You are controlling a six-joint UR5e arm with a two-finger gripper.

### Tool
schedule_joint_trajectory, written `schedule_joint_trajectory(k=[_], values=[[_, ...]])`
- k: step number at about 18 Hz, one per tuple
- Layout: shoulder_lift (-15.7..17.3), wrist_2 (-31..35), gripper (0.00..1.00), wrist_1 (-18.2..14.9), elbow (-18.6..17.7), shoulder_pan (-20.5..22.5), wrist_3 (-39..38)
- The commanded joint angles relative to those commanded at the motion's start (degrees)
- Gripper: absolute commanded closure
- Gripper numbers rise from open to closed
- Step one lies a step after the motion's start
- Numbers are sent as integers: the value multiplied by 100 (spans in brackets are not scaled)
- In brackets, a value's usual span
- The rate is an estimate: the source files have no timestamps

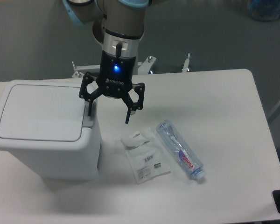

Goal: Open the trash can
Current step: 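Press down on the gray lid tab with the gripper to pop the lid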

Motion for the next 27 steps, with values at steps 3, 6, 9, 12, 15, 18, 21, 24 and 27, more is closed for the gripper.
schedule_joint_trajectory(k=[3, 6, 9, 12, 15, 18, 21, 24, 27], values=[[-35, 0, 0, -9, 36, 0, 0], [-53, 9, 0, 0, 35, 0, 17], [-53, 9, 0, 0, 27, 0, 35], [-53, 18, 0, 0, 18, 0, 44], [-62, 18, 0, 0, 9, 0, 53], [-88, 26, 0, 0, 9, 0, 53], [-88, 26, 0, 0, 0, 0, 53], [-79, 26, 0, 0, -8, 0, 53], [-79, 26, 0, 0, 18, 0, 53]])
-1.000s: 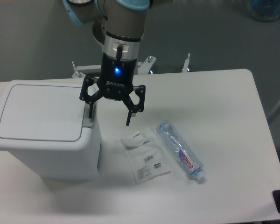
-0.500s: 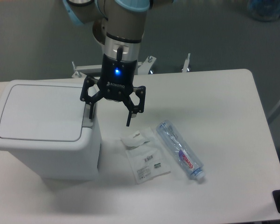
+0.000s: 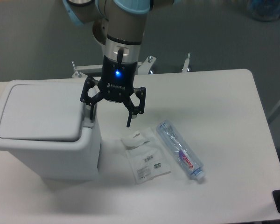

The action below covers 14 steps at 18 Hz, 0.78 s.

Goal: Open the trash can

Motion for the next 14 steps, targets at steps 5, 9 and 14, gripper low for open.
schedule_joint_trajectory(k=[5, 9, 14], values=[[26, -26, 0, -9, 105, 17, -61], [44, 0, 0, -17, 342, 157, -70], [-113, 96, 0, -9, 773, 658, 17]])
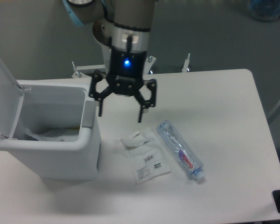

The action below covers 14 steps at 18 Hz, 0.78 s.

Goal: Open the trash can

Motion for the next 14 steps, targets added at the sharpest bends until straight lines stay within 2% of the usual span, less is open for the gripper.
schedule_joint_trajectory(k=[4, 8, 14], values=[[-264, 359, 0, 26, 54, 361, 692], [-273, 1168, 0, 26, -25, 432, 1388], [-265, 1442, 0, 18, -17, 511, 1521]])
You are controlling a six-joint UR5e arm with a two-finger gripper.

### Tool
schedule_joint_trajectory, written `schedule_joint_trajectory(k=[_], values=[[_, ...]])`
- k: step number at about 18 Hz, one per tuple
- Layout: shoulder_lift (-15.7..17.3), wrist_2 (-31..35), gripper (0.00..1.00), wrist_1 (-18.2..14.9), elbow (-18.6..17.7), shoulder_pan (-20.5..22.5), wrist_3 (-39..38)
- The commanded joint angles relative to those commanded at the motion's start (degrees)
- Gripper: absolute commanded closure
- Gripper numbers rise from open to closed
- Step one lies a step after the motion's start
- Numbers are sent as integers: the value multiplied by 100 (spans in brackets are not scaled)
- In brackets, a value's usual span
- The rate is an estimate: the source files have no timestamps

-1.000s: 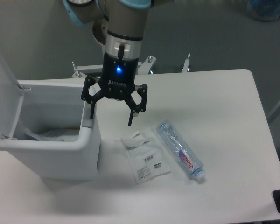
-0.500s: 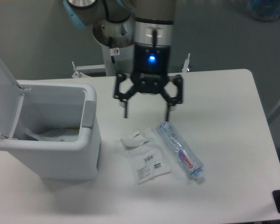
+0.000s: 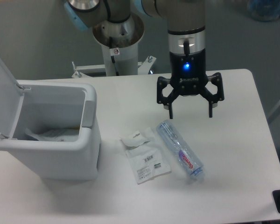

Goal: Open the trash can

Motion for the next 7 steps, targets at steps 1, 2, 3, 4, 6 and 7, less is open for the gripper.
schedule_joint_trajectory(k=[1, 2, 3, 4, 6, 7], values=[[0, 0, 0, 0, -9, 44, 0], [9, -9, 0, 0, -9, 70, 0], [9, 0, 0, 0, -9, 88, 0], [18, -9, 0, 0, -9, 88, 0], [18, -9, 0, 9, -9, 97, 0], [26, -9, 0, 9, -9, 114, 0]])
